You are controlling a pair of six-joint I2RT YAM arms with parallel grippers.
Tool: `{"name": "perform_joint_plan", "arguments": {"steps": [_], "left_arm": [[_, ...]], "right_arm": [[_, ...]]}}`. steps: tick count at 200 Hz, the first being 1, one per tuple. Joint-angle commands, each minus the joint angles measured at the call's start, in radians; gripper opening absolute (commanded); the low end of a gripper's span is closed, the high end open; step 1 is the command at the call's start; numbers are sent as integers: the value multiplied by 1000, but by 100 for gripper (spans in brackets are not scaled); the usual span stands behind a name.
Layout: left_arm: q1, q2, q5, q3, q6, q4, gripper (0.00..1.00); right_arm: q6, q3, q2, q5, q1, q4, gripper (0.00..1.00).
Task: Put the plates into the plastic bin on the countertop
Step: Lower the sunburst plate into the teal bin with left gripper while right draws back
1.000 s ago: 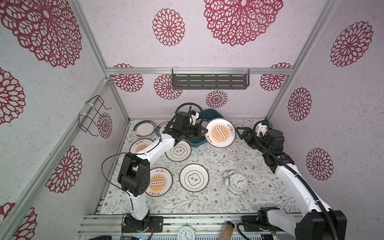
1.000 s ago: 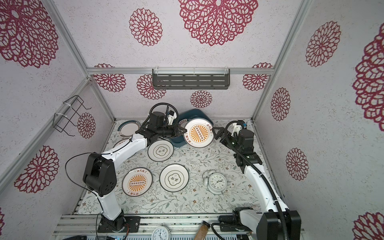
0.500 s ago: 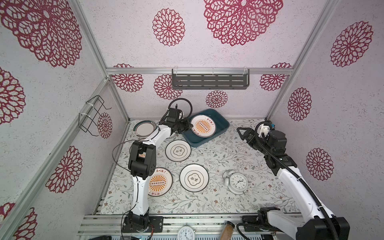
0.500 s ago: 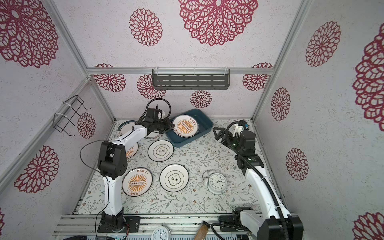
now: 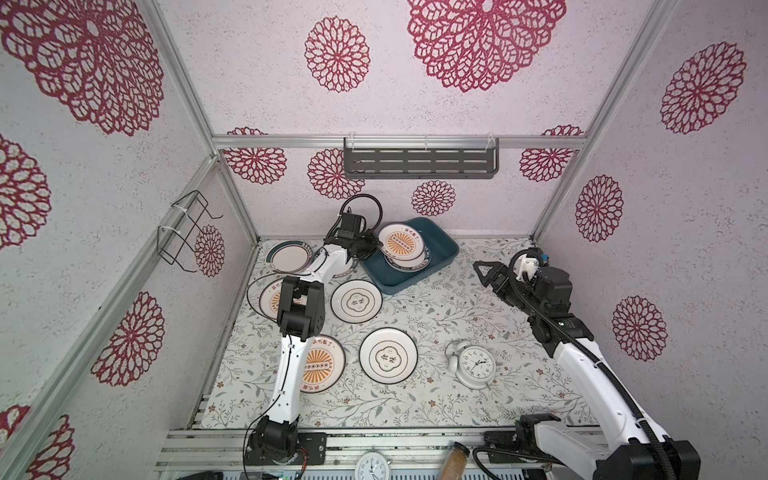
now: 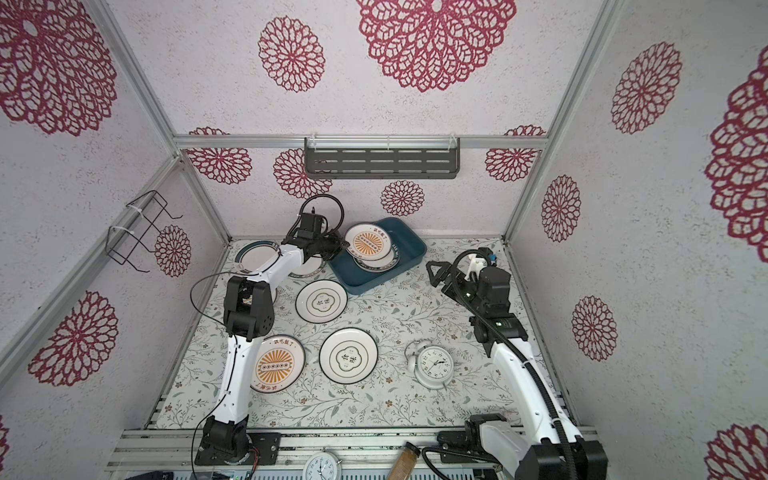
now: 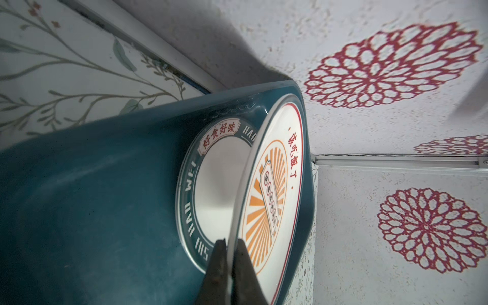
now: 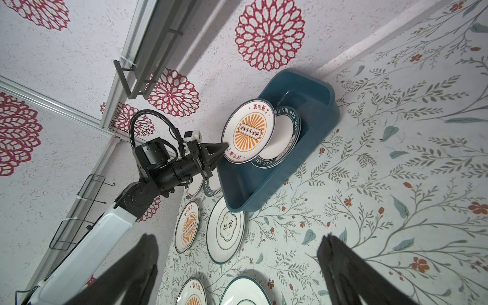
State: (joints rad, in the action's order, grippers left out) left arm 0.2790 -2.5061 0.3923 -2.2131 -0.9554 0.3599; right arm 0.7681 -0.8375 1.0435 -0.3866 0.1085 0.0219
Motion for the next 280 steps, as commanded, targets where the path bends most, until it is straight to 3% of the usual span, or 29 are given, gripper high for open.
{"name": "perform_joint_plan", "arguments": {"steps": [1, 35, 201, 241, 280], "left_arm": [[26, -31, -26, -70, -25, -30, 4], [46, -82, -44, -138, -32, -10, 4], [63, -153, -83, -150, -86, -37, 7], [68, -161, -67, -167, -80, -20, 28], [71, -137, -80, -165, -49, 16, 42]], "right_arm": [[-9, -13, -4, 22, 7, 16, 99], [-10, -28, 25, 15, 7, 24, 99], [-30, -59, 51, 32, 6, -2, 99], [-30, -58, 56, 35, 6, 2, 99], [-27, -60, 65, 31, 5, 10, 99]]}}
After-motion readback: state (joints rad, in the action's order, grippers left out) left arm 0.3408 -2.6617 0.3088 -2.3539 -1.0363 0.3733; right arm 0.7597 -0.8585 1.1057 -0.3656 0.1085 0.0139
